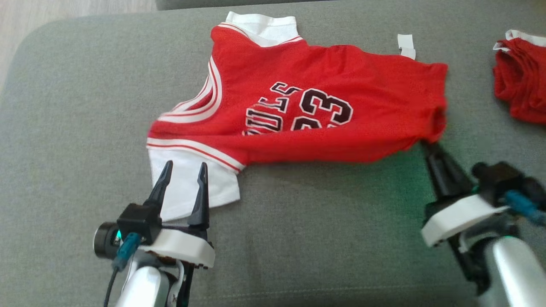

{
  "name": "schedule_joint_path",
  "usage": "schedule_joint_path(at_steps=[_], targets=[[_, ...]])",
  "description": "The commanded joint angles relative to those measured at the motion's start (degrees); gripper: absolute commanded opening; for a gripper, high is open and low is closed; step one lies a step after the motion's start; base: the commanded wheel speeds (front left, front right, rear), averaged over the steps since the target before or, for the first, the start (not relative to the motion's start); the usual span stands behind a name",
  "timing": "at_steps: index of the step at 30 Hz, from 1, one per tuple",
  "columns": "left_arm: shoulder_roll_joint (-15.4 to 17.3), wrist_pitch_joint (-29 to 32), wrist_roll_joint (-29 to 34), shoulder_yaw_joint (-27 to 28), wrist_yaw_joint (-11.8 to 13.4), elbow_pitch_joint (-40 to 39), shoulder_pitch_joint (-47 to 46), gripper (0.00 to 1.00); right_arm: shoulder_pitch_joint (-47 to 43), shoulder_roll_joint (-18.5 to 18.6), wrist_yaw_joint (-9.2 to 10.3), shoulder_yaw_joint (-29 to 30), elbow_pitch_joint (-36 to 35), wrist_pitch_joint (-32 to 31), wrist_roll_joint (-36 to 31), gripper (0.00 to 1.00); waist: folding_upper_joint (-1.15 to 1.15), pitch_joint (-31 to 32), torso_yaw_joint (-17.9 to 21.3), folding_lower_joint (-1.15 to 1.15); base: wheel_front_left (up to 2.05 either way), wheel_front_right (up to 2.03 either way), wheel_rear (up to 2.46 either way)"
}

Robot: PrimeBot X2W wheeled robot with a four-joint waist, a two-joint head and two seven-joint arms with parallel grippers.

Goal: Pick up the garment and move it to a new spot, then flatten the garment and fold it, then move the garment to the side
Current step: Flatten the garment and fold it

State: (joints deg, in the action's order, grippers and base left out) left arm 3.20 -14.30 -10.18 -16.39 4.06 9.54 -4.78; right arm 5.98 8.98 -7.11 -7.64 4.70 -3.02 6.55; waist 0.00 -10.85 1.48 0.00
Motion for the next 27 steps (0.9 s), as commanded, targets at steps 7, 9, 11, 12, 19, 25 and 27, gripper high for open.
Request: schedule_joint_path(at_steps=[7, 9, 11, 12, 19, 25, 27], targets=[[-0.2, -0.7, -0.4, 0.7, 0.2, -2.3, -0.9, 1.00, -6.8, 3.8, -0.37, 2.9, -19.8, -13.2, 3.3, 0.00, 0.00, -0.4, -0.2, 0.00, 0.00, 0.00, 0.00], [-0.3, -0.7, -0.4, 0.8, 0.3, -2.5, -1.0, 1.00, -7.9, 4.1, -0.37, 4.0, -19.9, -15.7, 5.1, 0.00, 0.00, -0.7, -0.1, 0.00, 0.00, 0.00, 0.00], [-0.3, -0.7, -0.3, 0.8, 0.3, -2.5, -1.1, 1.00, -7.8, 3.5, -0.37, 5.2, -17.8, -16.1, 7.3, 0.00, 0.00, -1.1, 0.1, 0.00, 0.00, 0.00, 0.00], [-0.3, -0.7, -0.3, 0.9, 0.4, -2.6, -1.2, 1.00, -7.3, 3.3, -0.37, 6.0, -16.2, -15.6, 7.9, 0.00, 0.00, -1.3, 0.2, 0.00, 0.00, 0.00, 0.00], [-0.3, -0.7, 0.3, 1.2, 0.1, -2.5, -2.1, 1.00, -0.3, 4.1, -0.37, 7.6, -1.5, -9.8, 6.9, 0.00, 0.00, -2.4, 1.3, 0.00, 0.00, 0.00, 0.00], [-0.3, -0.7, 0.4, 1.0, 0.0, -2.4, -2.4, 1.00, 1.0, 4.5, -0.37, 8.4, 5.9, -7.2, 5.8, 1.00, 0.00, -2.8, 1.5, 0.00, 0.00, 0.00, 0.00], [-0.3, -0.7, 0.3, 1.0, 0.1, -2.4, -2.3, 1.00, -0.3, 4.6, -0.37, 10.0, 6.1, -6.5, 5.6, 1.00, 0.00, -2.9, 1.5, 0.00, 0.00, 0.00, 0.00]])
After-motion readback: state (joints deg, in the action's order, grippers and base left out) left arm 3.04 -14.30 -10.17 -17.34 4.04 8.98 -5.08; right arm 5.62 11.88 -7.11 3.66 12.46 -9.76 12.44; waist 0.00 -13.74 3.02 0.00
